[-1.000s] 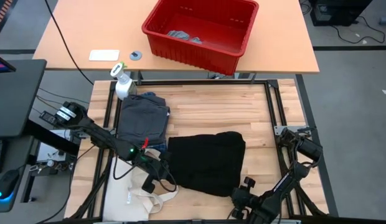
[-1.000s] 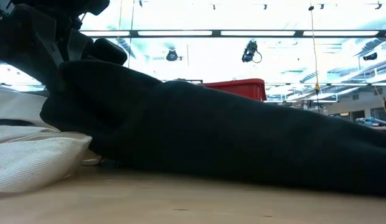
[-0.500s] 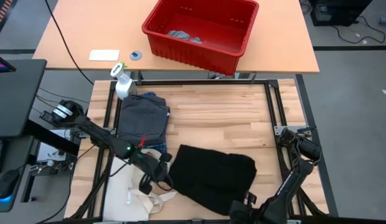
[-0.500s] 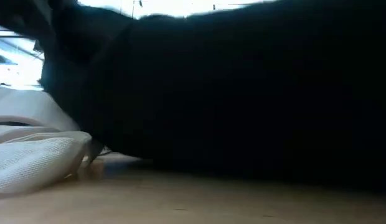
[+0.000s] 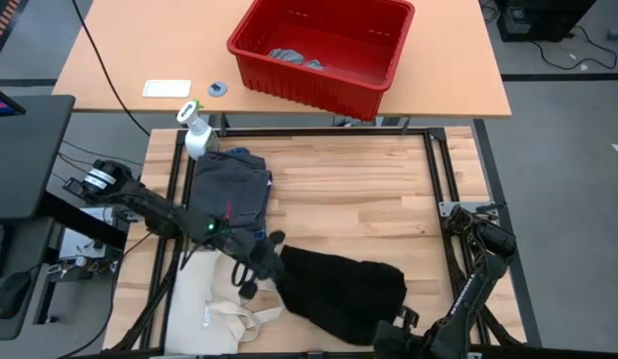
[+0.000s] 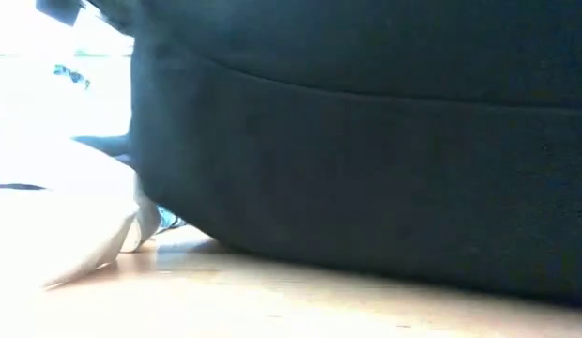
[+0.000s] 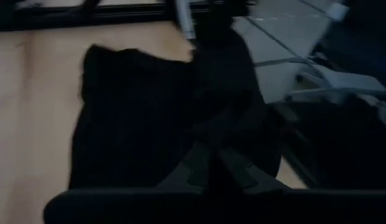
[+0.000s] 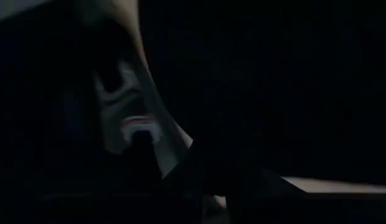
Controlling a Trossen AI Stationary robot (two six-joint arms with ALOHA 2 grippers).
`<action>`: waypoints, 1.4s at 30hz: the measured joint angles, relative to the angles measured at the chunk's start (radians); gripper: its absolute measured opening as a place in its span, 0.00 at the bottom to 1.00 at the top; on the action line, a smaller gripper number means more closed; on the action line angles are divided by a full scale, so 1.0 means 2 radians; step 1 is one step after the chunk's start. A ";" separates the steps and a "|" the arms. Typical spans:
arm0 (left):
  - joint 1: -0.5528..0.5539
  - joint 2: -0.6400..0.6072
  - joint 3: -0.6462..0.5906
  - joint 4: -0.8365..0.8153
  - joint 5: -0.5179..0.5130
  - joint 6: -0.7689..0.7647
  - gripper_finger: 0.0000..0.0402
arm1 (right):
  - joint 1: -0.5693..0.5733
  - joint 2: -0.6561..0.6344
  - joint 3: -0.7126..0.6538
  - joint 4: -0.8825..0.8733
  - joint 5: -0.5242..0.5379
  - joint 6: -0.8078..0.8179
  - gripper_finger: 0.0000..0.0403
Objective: Fold Laundry from Bin
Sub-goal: Fold the black shirt
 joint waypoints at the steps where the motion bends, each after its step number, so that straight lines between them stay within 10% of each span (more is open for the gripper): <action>1: 0.008 0.000 0.000 -0.002 -0.002 -0.002 0.03 | 0.000 0.000 0.000 -0.016 -0.006 0.013 0.11; 35: 0.190 0.125 0.001 0.000 -0.011 0.045 0.04 | -0.002 0.000 -0.124 -0.066 -0.055 0.161 0.18; 42: 0.188 0.159 0.000 0.037 -0.024 0.095 0.29 | -0.001 0.000 -0.153 -0.036 -0.105 0.164 0.37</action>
